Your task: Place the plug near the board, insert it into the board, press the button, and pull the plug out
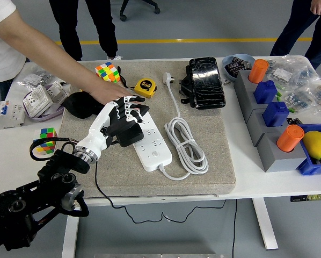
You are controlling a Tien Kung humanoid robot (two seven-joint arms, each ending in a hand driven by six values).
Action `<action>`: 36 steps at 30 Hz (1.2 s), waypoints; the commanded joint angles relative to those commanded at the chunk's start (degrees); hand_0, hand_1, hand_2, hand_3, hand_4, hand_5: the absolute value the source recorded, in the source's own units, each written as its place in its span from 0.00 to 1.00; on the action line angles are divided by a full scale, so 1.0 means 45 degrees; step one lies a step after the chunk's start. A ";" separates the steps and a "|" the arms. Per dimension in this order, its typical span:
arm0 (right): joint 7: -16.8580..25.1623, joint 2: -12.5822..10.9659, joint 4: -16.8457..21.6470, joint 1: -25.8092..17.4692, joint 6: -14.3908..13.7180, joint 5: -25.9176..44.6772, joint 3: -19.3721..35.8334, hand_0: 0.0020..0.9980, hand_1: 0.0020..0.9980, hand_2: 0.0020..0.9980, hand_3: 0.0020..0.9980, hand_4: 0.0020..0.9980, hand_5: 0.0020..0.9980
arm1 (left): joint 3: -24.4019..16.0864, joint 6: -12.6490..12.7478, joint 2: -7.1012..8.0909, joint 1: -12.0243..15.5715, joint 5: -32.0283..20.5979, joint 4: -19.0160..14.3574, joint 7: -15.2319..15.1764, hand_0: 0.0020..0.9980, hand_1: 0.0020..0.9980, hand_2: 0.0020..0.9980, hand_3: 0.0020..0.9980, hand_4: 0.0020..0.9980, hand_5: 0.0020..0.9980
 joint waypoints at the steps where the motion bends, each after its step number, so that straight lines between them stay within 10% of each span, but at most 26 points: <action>1: 0.0000 0.0001 0.0000 -0.0004 0.0001 -0.0001 -0.0001 0.57 0.64 0.61 0.54 0.92 0.46 | -0.0052 0.0020 -0.0016 0.0019 0.0111 0.0051 -0.0025 0.73 0.73 0.74 0.72 0.91 0.46; 19: 0.0000 0.0022 0.0003 0.0001 0.0000 -0.0021 0.0070 0.57 0.64 0.61 0.54 0.92 0.46 | -0.0372 0.1353 -0.0183 -0.0151 0.6284 0.1299 0.1834 0.88 0.85 0.86 0.81 1.00 0.44; 36: -0.0002 0.0000 0.0020 0.0007 -0.0003 -0.0027 0.0079 0.57 0.64 0.61 0.54 0.92 0.46 | 0.0196 0.0537 -0.0312 -0.0537 1.0586 0.2391 0.4871 0.83 0.82 0.84 0.82 1.00 0.40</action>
